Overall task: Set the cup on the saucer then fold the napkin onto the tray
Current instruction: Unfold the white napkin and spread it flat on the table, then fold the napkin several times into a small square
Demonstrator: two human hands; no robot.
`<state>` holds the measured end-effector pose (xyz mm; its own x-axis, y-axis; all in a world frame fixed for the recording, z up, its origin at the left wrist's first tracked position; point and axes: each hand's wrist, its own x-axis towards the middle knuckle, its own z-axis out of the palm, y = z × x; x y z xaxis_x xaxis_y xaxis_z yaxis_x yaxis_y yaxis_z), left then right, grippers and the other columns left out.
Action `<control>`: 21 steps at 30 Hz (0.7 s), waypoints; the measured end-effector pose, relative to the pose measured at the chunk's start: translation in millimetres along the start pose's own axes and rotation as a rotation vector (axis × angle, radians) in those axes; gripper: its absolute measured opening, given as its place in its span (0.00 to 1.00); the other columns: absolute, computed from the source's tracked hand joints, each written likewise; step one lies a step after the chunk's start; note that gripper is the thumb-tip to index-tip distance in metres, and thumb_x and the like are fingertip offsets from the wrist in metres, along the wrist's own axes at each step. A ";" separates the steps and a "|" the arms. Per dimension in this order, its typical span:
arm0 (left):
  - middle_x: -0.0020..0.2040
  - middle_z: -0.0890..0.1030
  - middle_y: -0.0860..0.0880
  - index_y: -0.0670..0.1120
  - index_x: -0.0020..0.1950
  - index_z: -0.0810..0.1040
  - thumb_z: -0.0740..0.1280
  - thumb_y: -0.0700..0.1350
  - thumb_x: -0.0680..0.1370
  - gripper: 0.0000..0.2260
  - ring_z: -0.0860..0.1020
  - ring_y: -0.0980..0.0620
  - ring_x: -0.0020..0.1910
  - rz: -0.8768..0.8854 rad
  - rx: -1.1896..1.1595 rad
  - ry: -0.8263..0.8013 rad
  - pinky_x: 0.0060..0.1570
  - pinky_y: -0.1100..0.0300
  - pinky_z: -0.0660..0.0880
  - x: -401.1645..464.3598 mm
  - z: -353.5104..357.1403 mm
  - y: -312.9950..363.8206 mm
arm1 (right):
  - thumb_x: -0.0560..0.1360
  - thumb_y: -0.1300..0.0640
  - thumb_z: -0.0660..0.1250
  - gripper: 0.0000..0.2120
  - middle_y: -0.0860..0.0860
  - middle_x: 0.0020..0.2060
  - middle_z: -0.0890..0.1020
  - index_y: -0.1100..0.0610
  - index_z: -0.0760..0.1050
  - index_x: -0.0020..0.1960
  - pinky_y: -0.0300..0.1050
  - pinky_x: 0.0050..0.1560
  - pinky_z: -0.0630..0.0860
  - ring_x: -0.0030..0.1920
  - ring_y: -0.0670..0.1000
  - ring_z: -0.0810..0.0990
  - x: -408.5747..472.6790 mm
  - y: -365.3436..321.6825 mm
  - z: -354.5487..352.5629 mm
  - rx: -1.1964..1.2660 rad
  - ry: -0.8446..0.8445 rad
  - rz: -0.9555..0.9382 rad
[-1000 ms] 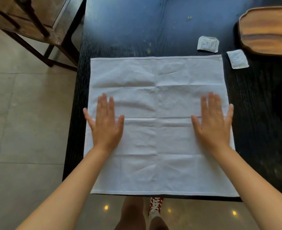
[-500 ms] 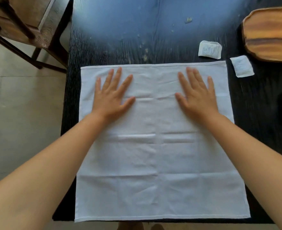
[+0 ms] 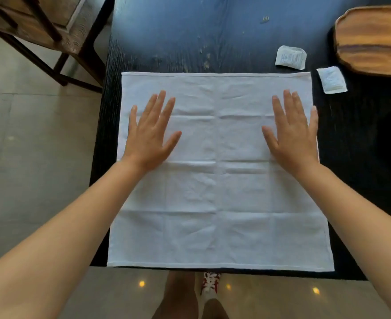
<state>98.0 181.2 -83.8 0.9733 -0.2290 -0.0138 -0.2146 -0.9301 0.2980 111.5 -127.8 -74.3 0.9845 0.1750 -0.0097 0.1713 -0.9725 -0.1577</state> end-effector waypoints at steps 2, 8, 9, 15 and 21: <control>0.76 0.58 0.43 0.45 0.75 0.56 0.53 0.57 0.78 0.29 0.55 0.46 0.75 0.022 -0.058 0.029 0.70 0.42 0.50 -40.5 -0.6 20.5 | 0.76 0.46 0.49 0.29 0.58 0.75 0.56 0.57 0.54 0.74 0.64 0.70 0.47 0.75 0.56 0.52 -37.0 -6.7 -3.2 0.033 0.008 -0.073; 0.62 0.71 0.45 0.45 0.67 0.71 0.59 0.58 0.76 0.24 0.70 0.43 0.61 0.129 -0.037 0.008 0.60 0.51 0.65 -173.1 1.3 53.7 | 0.75 0.53 0.59 0.19 0.60 0.65 0.73 0.58 0.71 0.64 0.62 0.65 0.63 0.67 0.58 0.67 -164.8 -2.6 -8.2 0.050 -0.015 -0.285; 0.61 0.72 0.45 0.45 0.66 0.72 0.60 0.59 0.75 0.25 0.71 0.44 0.60 0.136 -0.034 -0.030 0.59 0.52 0.66 -190.5 3.1 57.4 | 0.75 0.52 0.60 0.18 0.60 0.63 0.75 0.58 0.73 0.63 0.60 0.64 0.65 0.65 0.58 0.69 -181.6 -2.2 -8.1 0.051 -0.037 -0.316; 0.64 0.75 0.43 0.44 0.66 0.73 0.69 0.51 0.71 0.24 0.69 0.45 0.64 0.131 0.015 -0.176 0.60 0.50 0.70 -243.7 14.1 65.5 | 0.74 0.42 0.57 0.26 0.57 0.67 0.72 0.55 0.71 0.67 0.61 0.66 0.64 0.68 0.57 0.66 -237.3 -9.1 -9.6 0.001 -0.248 -0.307; 0.60 0.79 0.42 0.40 0.59 0.78 0.60 0.39 0.72 0.17 0.77 0.42 0.60 0.102 -0.022 -0.085 0.56 0.49 0.76 -249.7 9.3 71.8 | 0.70 0.53 0.71 0.22 0.60 0.62 0.76 0.56 0.75 0.63 0.65 0.59 0.71 0.64 0.61 0.73 -256.0 -14.2 -11.1 -0.013 -0.181 -0.315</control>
<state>-161.2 168.9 -67.9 0.9360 -0.3462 -0.0631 -0.3091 -0.8947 0.3225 -142.5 -160.5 -58.6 0.8609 0.4898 -0.1379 0.4670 -0.8681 -0.1680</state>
